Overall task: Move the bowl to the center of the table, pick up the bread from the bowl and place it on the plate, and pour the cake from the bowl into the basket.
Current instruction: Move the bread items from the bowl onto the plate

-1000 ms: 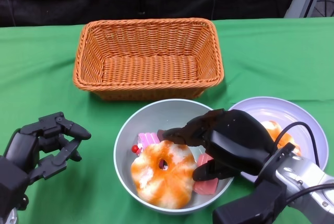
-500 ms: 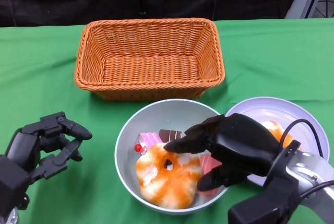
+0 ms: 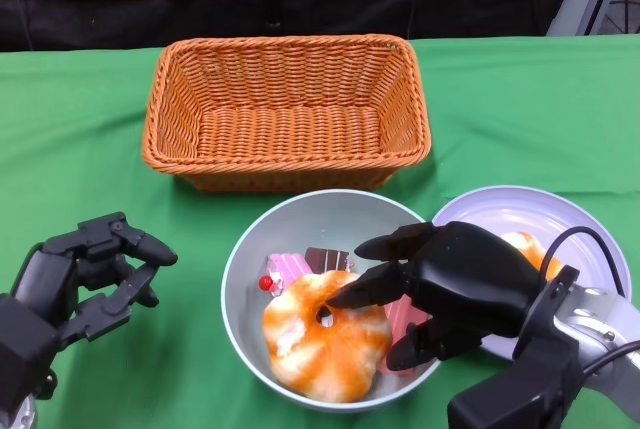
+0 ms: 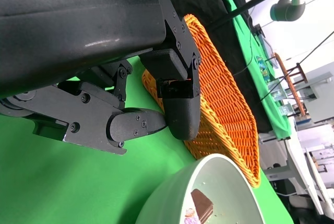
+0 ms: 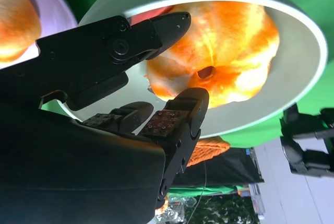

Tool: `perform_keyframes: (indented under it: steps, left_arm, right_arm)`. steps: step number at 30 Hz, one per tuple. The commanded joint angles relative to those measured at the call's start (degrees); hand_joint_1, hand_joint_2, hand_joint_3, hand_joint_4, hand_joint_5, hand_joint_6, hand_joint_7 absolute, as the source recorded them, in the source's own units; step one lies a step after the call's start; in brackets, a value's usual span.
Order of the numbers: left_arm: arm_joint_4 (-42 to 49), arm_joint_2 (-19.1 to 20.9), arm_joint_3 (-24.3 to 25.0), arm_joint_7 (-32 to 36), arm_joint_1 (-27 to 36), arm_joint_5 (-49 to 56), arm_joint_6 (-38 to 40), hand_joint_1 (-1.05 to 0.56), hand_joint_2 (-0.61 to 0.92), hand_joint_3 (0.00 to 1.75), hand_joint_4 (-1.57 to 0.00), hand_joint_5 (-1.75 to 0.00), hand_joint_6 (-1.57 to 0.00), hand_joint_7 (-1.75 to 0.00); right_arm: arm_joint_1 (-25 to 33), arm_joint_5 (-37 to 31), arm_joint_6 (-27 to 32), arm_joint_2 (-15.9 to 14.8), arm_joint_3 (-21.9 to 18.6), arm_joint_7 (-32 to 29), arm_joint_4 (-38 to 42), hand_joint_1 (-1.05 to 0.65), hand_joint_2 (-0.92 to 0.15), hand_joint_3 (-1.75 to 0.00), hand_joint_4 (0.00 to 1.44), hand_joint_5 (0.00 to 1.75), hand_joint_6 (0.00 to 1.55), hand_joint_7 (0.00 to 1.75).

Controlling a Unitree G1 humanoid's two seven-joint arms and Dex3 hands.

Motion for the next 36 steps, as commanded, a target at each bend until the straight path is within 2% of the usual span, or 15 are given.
perform_keyframes:
  steps: [1,11,21,29,36]
  left_arm:
    - [0.33,1.05,0.44,0.02,-0.16,-0.56,-0.32,-0.15,0.85,0.54,-0.8,-1.4,-0.82,-1.08]
    - [-0.23,1.07,0.29,0.44,0.26,-0.26,-0.44,-0.16,0.83,0.57,-0.8,-1.4,-0.82,-1.07]
    - [-0.42,0.89,0.28,0.68,0.24,-0.19,-0.51,-0.16,0.83,0.57,-0.8,-1.4,-0.82,-1.08]
    - [-0.12,0.91,0.33,1.04,-0.03,-0.02,-0.81,-0.17,0.83,0.55,-0.81,-1.38,-0.83,-1.06]
    - [-0.19,0.76,0.38,0.82,0.03,-0.56,-0.98,-0.16,0.83,0.54,-0.81,-1.38,-0.83,-1.05]
  right_arm:
    - [0.25,-3.51,1.96,-0.56,0.42,-1.46,-1.55,-0.63,-0.79,-0.01,0.45,0.01,0.75,0.0]
    - [-0.3,-8.85,5.92,0.64,3.01,-2.58,-2.14,-0.67,-0.81,-0.01,0.46,0.0,0.7,0.0]
    - [-2.38,-9.22,1.41,0.49,4.67,-6.69,1.96,-0.68,-0.79,0.0,0.48,0.01,0.75,0.01]
    - [-3.78,-9.51,-0.53,0.08,5.47,-6.73,4.08,-0.7,-0.8,0.0,0.48,0.01,0.79,0.02]
    - [-5.55,-10.14,-0.91,-0.58,6.64,-4.98,5.1,-0.65,-0.77,0.0,0.47,0.0,0.8,0.01]
